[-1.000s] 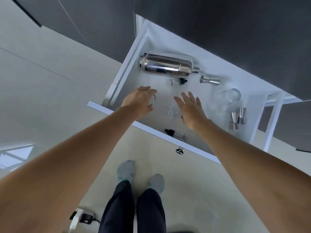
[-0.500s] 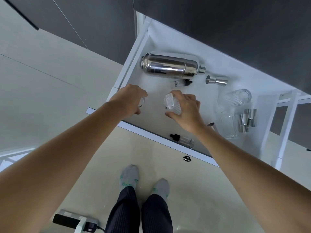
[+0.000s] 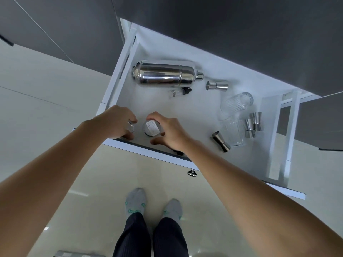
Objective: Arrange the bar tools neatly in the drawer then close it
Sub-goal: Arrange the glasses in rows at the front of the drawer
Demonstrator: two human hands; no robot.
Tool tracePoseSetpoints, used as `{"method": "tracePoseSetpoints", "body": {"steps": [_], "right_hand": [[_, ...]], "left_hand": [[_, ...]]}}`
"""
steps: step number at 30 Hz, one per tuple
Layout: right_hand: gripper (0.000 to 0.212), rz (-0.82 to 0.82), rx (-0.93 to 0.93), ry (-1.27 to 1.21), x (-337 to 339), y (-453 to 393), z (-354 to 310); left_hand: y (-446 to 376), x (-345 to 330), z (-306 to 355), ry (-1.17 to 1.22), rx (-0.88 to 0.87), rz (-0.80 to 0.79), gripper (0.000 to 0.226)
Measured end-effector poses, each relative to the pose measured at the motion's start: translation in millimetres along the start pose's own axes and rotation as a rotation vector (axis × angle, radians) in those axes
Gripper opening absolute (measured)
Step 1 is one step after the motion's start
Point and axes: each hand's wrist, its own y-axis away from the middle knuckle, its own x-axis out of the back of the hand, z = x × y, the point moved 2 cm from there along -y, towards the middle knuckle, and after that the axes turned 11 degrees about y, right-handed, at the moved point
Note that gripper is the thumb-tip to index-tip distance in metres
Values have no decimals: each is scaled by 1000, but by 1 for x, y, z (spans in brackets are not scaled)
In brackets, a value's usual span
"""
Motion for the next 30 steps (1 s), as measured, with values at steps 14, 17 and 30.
{"method": "tracePoseSetpoints", "body": {"steps": [14, 17, 30], "right_hand": [[44, 459, -285, 74, 43, 67, 75], [42, 673, -543, 175, 64, 102, 122], [55, 403, -655, -56, 71, 135, 201]], "left_hand": [[-1, 19, 93, -276, -90, 164, 45], [-14, -2, 152, -256, -296, 248, 43], [-95, -108, 286, -397, -600, 128, 80]]}}
